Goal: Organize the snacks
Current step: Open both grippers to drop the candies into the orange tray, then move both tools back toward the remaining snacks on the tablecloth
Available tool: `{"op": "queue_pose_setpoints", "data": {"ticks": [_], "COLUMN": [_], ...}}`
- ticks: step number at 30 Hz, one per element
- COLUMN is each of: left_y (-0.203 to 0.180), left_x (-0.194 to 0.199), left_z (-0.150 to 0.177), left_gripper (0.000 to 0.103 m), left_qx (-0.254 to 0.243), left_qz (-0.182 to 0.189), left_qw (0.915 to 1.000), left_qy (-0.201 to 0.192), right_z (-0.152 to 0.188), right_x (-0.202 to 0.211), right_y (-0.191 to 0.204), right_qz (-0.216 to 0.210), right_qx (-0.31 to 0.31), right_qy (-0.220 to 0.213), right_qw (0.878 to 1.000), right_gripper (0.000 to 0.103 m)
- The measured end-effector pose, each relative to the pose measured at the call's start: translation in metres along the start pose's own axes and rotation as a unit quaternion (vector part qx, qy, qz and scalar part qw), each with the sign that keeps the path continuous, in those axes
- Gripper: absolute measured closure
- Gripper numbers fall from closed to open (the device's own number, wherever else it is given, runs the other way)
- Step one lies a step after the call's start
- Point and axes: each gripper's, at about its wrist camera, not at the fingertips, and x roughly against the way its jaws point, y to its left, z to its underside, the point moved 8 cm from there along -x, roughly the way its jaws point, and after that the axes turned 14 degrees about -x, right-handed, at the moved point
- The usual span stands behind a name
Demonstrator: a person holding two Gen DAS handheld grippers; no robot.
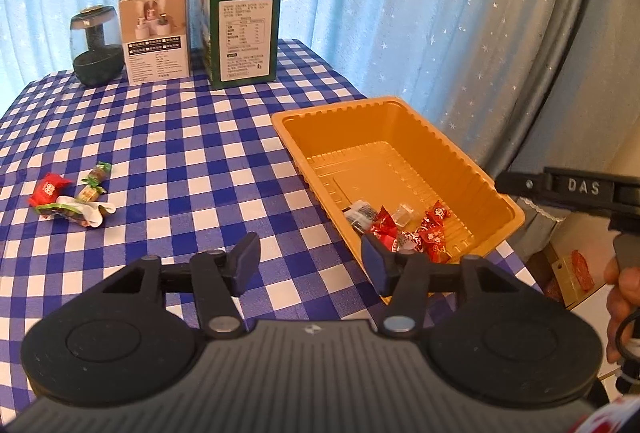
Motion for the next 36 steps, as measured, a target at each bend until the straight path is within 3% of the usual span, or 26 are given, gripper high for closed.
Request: {"op": "queue_pose_setpoints", "data": {"ticks": [16,36], "left_y": [0.023,0.088], "left_x": [0.058,0.117], "left_z": [0.018,0.056], "left_gripper": [0.029,0.021], "left_qx": [0.005,0.049], "left_qz": [-0.029,-0.084], "left_qw": [0.9994,0.9950], "left_qy": [-0.020,-0.023], "right_z": [0.037,0.076], "right_x": [0.044,0.045], "right_y": [0.037,0.098], "right_qz": [-0.020,-0.061], "right_qx": [0.030,0.081], "right_qy": [0.012,0.040], "right_qw": [0.999,0.994], "right_gripper": [0.042,0.041]}}
